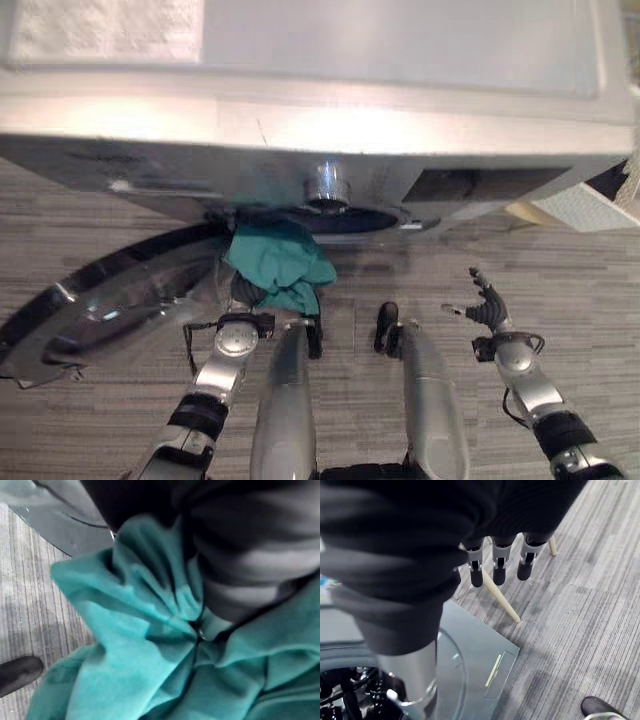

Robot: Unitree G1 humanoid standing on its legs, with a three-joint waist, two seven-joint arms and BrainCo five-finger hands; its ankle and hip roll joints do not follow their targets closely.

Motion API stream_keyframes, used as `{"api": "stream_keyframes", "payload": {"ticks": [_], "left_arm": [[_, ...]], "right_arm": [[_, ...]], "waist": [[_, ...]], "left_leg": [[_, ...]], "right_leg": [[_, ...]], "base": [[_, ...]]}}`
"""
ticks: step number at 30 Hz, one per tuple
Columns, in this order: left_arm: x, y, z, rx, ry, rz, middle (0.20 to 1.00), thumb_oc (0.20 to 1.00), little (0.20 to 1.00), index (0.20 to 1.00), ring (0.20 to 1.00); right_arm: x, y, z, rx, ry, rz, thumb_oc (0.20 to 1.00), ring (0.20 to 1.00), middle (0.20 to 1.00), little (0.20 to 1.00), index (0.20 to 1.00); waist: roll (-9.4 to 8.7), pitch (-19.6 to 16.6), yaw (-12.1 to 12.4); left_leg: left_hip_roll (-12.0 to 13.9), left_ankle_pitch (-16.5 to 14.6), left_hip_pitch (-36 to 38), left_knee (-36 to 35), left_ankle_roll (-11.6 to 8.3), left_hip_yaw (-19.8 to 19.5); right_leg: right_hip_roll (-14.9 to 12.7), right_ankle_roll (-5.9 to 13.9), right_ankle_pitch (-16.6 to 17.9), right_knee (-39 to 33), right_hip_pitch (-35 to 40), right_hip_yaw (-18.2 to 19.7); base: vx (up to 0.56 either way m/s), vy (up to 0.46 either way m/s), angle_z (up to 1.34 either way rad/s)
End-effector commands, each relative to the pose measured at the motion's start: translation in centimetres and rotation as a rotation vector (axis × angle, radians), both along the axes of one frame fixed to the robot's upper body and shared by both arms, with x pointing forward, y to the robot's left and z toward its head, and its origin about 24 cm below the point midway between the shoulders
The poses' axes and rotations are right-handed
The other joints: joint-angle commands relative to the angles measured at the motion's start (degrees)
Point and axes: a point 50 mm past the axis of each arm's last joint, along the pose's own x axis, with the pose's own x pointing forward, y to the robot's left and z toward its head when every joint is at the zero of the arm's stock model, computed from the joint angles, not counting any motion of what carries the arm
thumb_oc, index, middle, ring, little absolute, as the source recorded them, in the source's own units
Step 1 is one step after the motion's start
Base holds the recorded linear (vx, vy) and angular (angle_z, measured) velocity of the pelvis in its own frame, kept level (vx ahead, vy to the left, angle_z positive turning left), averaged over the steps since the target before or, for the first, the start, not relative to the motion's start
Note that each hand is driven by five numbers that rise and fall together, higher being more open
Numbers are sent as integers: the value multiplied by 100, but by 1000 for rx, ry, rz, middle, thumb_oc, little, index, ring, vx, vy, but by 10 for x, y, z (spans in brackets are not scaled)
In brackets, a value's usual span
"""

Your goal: Grab the laundry basket,head to the washer,open it,put in the laundry and shut it.

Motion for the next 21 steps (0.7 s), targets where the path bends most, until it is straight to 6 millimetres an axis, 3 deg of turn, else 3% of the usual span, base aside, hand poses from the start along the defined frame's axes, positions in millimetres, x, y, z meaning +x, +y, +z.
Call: {"api": "stream_keyframes", "payload": {"ticks": [1, 7, 8, 9, 10, 11, 12, 13, 16, 18, 19, 20, 21], "left_arm": [[5, -14, 25, -90, -154, -8, 200, 200, 200, 200, 200], [45, -17, 98, -120, -363, 6, 200, 200, 200, 200, 200], [57, -11, 131, -96, -446, 26, 200, 200, 200, 200, 200], [58, -12, 133, -96, -449, 25, 200, 200, 200, 200, 200], [63, -7, 149, -76, -487, 42, 200, 200, 200, 200, 200], [70, 3, 189, -19, -572, 80, 200, 200, 200, 200, 200], [71, 8, 208, 22, -619, 104, 200, 200, 200, 200, 200], [72, 8, 210, 23, -621, 104, 200, 200, 200, 200, 200], [68, 23, 268, 191, -748, 163, 200, 200, 200, 200, 200], [64, 31, 288, 268, -789, 213, 200, 200, 200, 200, 200], [64, 36, 293, 296, -780, 241, 448, 448, 448, 448, 448], [64, 36, 294, 297, -782, 240, 1000, 1000, 1000, 1000, 1000], [70, 48, 302, 446, -694, 294, 1000, 1000, 1000, 1000, 1000]], "right_arm": [[-11, -4, -1, 20, -26, -28, 1000, 1000, 1000, 1000, 1000], [-5, 2, 12, 50, -89, 5, 1000, 1000, 1000, 1000, 1000], [-6, 4, 14, 60, -104, 31, 1000, 1000, 1000, 1000, 1000], [-6, 5, 14, 61, -106, 30, 1000, 1000, 1000, 1000, 1000], [-6, 6, 16, 64, -112, 43, 1000, 1000, 1000, 1000, 1000], [-6, 7, 18, 72, -127, 59, 1000, 1000, 1000, 1000, 1000], [-6, 6, 20, 73, -136, 63, 1000, 1000, 1000, 1000, 1000], [-6, 7, 20, 75, -139, 62, 1000, 1000, 1000, 1000, 1000], [-3, 5, 29, 66, -174, 92, 1000, 1000, 1000, 1000, 1000], [-2, 5, 32, 69, -191, 103, 1000, 1000, 1000, 1000, 1000], [-3, 6, 31, 75, -188, 108, 1000, 1000, 1000, 1000, 1000], [-3, 6, 32, 78, -189, 107, 1000, 1000, 1000, 1000, 1000], [-1, 2, 34, 71, -191, 107, 1000, 1000, 1000, 1000, 1000]], "waist": [[198, -410, -80], [276, -517, -309], [290, -549, -415], [288, -554, -411], [290, -580, -458], [300, -627, -572], [307, -653, -614], [305, -657, -608], [342, -765, -735], [345, -799, -764], [356, -816, -782], [352, -825, -776], [379, -868, -825]], "left_leg": [[317, -479, -354, 756, -54, -289], [471, -825, -1532, 1791, 87, -514], [510, -892, -1803, 2008, 134, -577], [511, -901, -1836, 2031, 134, -580], [541, -937, -1989, 2155, 147, -612], [582, -989, -2239, 2325, 162, -672], [599, -1013, -2373, 2397, 165, -707], [600, -1017, -2404, 2413, 165, -714], [642, -1049, -2838, 2614, 181, -805], [661, -1061, -3001, 2682, 187, -840], [669, -1065, -3089, 2729, 182, -857], [670, -1067, -3119, 2742, 181, -865], [657, -1058, -3259, 2787, 192, -894]], "right_leg": [[-57, 154, 116, -261, -269, -146], [-84, -9, -286, 824, -1519, 99], [-69, -34, -354, 1067, -1822, 162], [-70, -35, -364, 1089, -1854, 164], [-60, -45, -392, 1190, -1991, 176], [-17, -41, -399, 1328, -2226, 198], [5, -32, -401, 1365, -2348, 204], [5, -33, -405, 1377, -2375, 202], [91, 10, -373, 1497, -2761, 185], [128, 44, -327, 1495, -2894, 182], [139, 55, -303, 1509, -2970, 176], [140, 55, -303, 1517, -2996, 172], [151, 74, -269, 1535, -3108, 153]], "base": [[-66, -22, -10], [-29, -10, -3], [-8, -16, -10], [2, -13, -16], [10, -21, -19], [9, -35, -17], [2, -31, -12], [10, -25, -3], [19, -1, -10], [18, 8, -17], [5, 7, -9], [4, -4, -5], [-1, -6, -3]]}}
